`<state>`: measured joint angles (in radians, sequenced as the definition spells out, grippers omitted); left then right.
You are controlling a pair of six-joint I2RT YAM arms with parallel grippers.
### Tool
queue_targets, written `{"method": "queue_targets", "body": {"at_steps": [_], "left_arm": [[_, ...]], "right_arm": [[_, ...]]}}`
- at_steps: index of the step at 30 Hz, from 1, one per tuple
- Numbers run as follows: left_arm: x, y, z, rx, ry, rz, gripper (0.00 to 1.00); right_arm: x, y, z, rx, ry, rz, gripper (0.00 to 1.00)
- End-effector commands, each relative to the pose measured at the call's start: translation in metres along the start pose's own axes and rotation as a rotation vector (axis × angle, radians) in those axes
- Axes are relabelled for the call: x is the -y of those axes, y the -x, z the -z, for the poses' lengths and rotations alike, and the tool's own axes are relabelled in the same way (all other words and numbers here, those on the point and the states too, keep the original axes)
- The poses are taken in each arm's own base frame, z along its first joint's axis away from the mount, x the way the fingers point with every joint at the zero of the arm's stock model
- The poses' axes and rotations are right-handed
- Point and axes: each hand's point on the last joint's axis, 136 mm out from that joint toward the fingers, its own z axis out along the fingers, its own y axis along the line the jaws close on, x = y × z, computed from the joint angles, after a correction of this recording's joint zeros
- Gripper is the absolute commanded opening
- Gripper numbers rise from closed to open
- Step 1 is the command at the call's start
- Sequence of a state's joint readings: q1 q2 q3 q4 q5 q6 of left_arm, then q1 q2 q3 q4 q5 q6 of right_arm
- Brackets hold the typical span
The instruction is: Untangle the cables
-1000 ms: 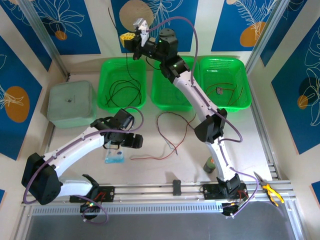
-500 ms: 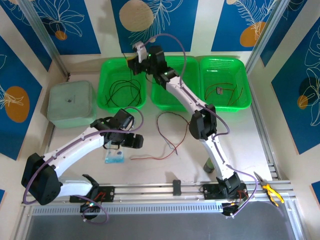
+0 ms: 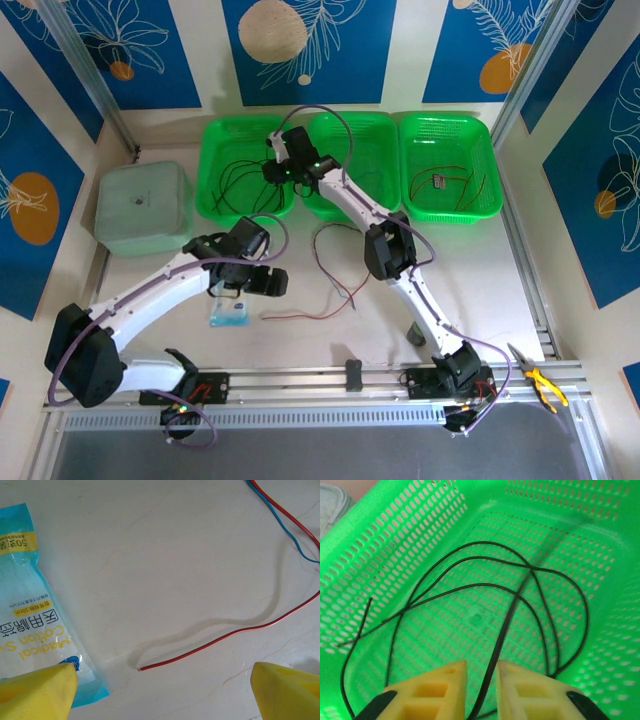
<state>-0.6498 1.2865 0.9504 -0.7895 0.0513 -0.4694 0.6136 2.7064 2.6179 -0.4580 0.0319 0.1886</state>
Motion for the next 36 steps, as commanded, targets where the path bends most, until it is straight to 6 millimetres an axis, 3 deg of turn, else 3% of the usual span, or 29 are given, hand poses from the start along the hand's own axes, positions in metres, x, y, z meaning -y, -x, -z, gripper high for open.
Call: {"method": "queue_targets", "body": {"at_steps": [1, 4, 12, 18, 22, 28, 33, 36], "left_arm": [[0.005, 0.010, 0.005, 0.007, -0.018, -0.009, 0.91], [0.006, 0.012, 0.006, 0.014, -0.019, -0.007, 0.91], [0.010, 0.014, 0.006, 0.025, -0.022, -0.034, 0.91], [0.028, 0.015, 0.002, 0.036, -0.019, -0.168, 0.91], [0.049, 0.011, -0.006, 0.022, -0.016, -0.299, 0.90], [0.096, -0.006, -0.026, 0.014, -0.098, -0.474, 0.90], [0.123, -0.019, -0.055, -0.091, -0.134, -0.467, 0.82], [0.137, -0.024, -0.072, -0.145, -0.123, -0.474, 0.77]], "right_arm": [[-0.015, 0.014, 0.020, 0.000, -0.018, 0.040, 0.36], [-0.020, 0.028, 0.030, 0.033, -0.010, 0.049, 0.46], [-0.038, 0.074, 0.074, 0.128, 0.006, 0.112, 0.55], [-0.045, 0.114, 0.130, 0.206, 0.029, 0.090, 0.61], [-0.034, 0.134, 0.174, 0.243, 0.010, 0.070, 0.62], [0.012, 0.128, 0.246, 0.261, -0.055, -0.016, 0.62], [0.040, 0.097, 0.292, 0.322, -0.102, -0.101, 0.61], [0.045, 0.078, 0.312, 0.338, -0.142, -0.106, 0.61]]}}
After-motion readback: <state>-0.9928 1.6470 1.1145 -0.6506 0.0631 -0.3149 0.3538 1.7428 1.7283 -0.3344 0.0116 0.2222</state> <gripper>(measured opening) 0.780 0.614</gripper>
